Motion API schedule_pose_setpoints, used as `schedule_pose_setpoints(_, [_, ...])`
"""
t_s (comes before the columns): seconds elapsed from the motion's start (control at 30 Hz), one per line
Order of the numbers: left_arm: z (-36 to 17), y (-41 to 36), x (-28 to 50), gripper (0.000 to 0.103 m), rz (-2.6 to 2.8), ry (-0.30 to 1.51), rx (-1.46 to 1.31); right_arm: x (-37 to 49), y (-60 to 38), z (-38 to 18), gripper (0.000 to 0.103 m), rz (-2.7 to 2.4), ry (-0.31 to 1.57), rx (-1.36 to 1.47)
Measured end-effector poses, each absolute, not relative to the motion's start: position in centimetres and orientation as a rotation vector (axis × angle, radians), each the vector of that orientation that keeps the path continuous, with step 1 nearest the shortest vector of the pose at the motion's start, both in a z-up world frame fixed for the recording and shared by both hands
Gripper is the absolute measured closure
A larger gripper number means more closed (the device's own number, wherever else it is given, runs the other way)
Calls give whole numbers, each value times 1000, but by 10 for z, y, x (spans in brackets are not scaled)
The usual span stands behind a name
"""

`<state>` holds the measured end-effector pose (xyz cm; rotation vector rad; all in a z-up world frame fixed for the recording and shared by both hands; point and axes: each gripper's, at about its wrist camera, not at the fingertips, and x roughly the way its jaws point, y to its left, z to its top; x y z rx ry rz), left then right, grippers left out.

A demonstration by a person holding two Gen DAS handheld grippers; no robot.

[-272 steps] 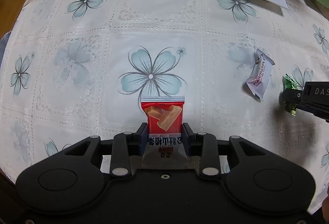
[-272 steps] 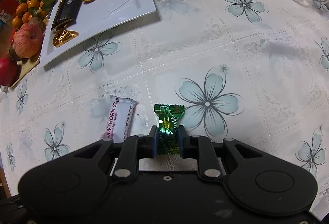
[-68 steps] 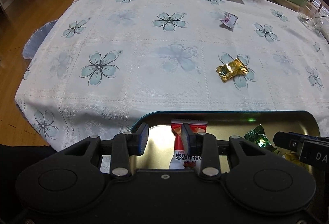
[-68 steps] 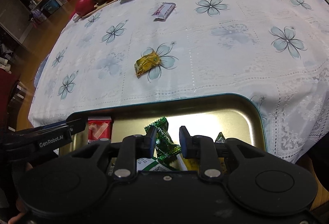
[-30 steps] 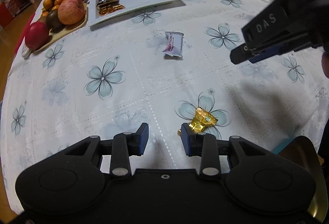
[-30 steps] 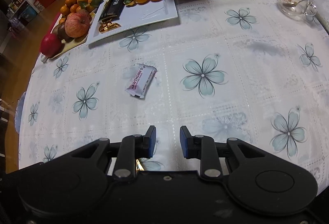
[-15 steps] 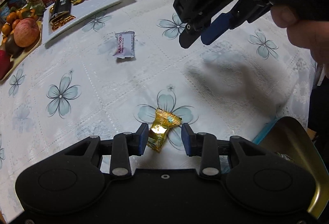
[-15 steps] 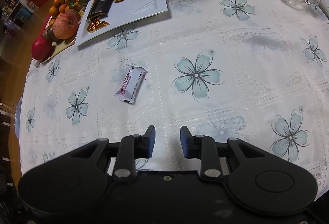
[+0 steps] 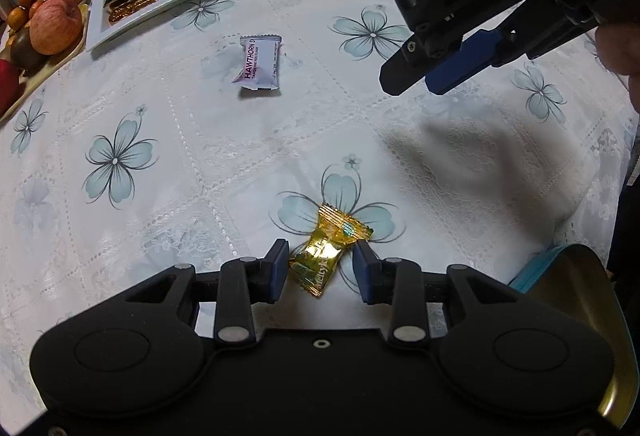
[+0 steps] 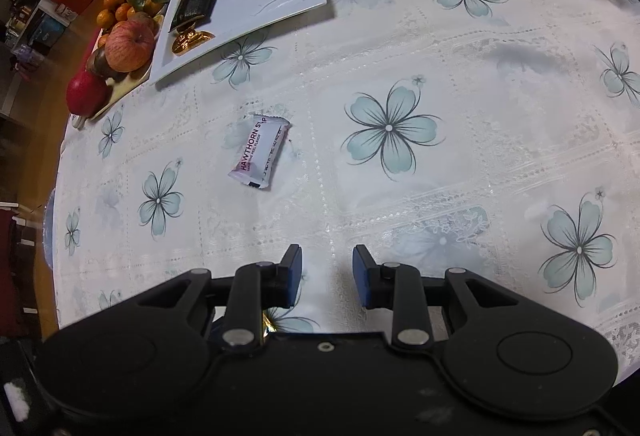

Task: Organize snacks
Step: 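Move the left tool to the gold foil candy and close on it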

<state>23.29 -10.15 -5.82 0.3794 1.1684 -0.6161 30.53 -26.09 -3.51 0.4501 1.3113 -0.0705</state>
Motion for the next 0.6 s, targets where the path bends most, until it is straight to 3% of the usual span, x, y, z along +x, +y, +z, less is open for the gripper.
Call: schedule_pose_setpoints(0.6, [-61,-106,231,59,-617,1165,403,308,-260,-44,72,-81,1333,444])
